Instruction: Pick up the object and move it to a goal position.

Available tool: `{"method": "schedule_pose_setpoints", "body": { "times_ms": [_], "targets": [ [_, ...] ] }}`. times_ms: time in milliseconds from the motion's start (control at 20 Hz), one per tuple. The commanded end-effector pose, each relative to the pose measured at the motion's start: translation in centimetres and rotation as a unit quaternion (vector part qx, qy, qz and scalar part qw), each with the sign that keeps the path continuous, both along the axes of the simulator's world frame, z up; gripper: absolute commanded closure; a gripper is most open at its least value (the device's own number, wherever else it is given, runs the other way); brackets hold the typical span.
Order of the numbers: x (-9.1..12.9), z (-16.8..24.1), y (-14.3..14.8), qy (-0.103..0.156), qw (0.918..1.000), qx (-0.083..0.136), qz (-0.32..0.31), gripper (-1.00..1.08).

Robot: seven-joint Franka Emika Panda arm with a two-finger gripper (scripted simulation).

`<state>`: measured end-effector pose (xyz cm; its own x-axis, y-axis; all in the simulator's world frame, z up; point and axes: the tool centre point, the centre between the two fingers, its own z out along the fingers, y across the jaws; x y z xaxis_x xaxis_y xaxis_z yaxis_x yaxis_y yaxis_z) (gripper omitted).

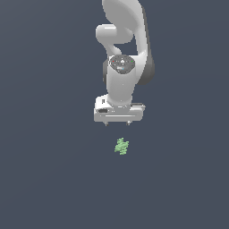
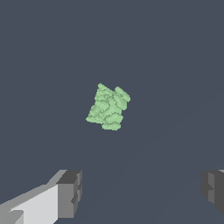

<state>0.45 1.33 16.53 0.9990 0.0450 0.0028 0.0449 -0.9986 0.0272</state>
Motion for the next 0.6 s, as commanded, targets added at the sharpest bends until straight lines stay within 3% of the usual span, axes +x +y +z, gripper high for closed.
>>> {"method": "schedule_pose_setpoints", "body": {
  "times_ms": [0, 550],
  "targets": [
    [0.0, 0.0, 0.0, 0.000, 1.0000, 0.000, 0.000, -0.92],
    [-0.7, -0.4, 2.2, 0.010, 0.9990, -0.005, 0.044, -0.92]
  ]
}}
